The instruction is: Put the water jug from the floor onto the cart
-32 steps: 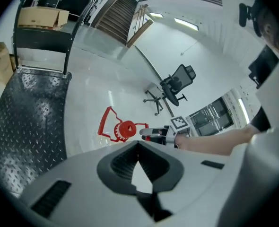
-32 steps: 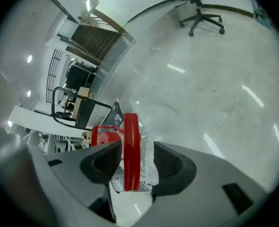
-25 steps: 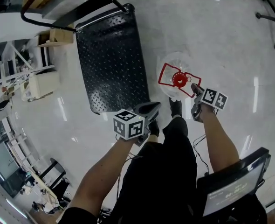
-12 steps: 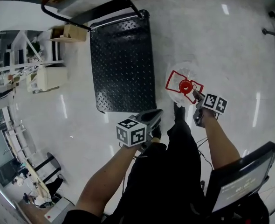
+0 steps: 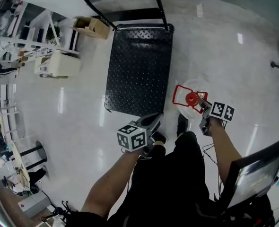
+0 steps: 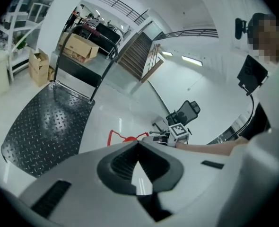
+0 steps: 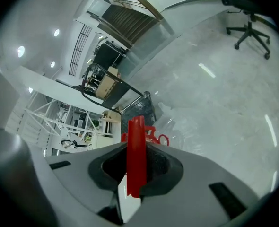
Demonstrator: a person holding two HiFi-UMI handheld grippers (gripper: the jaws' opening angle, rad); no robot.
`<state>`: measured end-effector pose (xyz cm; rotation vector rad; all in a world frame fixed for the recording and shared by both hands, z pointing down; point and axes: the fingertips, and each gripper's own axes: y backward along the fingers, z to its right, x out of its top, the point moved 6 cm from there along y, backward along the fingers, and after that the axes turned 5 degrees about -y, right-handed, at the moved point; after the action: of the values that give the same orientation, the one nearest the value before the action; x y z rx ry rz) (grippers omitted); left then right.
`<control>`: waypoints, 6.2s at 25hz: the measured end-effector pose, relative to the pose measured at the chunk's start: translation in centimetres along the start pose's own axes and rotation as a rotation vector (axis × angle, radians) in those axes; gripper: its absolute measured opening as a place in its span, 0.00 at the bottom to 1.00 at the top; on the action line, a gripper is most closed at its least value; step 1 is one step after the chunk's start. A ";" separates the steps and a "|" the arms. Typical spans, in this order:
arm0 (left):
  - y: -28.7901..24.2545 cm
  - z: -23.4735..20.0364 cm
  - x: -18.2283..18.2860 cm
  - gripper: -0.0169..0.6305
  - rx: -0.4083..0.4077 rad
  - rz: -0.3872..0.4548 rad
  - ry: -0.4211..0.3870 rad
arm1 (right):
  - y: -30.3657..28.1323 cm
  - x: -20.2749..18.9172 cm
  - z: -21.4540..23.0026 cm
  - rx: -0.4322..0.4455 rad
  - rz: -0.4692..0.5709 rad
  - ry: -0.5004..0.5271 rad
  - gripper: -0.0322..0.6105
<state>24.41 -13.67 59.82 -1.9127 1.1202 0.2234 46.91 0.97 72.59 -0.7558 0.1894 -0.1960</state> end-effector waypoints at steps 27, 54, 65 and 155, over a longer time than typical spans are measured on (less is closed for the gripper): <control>27.1 -8.2 -1.5 0.02 0.253 0.455 0.107 | -9.5 -8.8 -36.5 0.271 -0.217 0.303 0.14; 35.8 -16.0 -9.7 0.02 0.399 0.467 0.255 | -27.8 -23.5 -40.8 0.219 -0.419 0.403 0.14; 35.0 -15.0 -9.7 0.02 0.381 0.469 0.255 | -26.3 -20.9 -38.0 0.214 -0.382 0.326 0.14; 39.8 27.3 -13.0 0.02 -0.272 0.499 -0.568 | 49.3 -40.6 -24.2 0.036 0.853 0.838 0.05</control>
<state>-6.84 7.05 26.74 -1.5967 1.1814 1.1671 7.28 29.96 25.18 -0.4641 1.2698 0.3124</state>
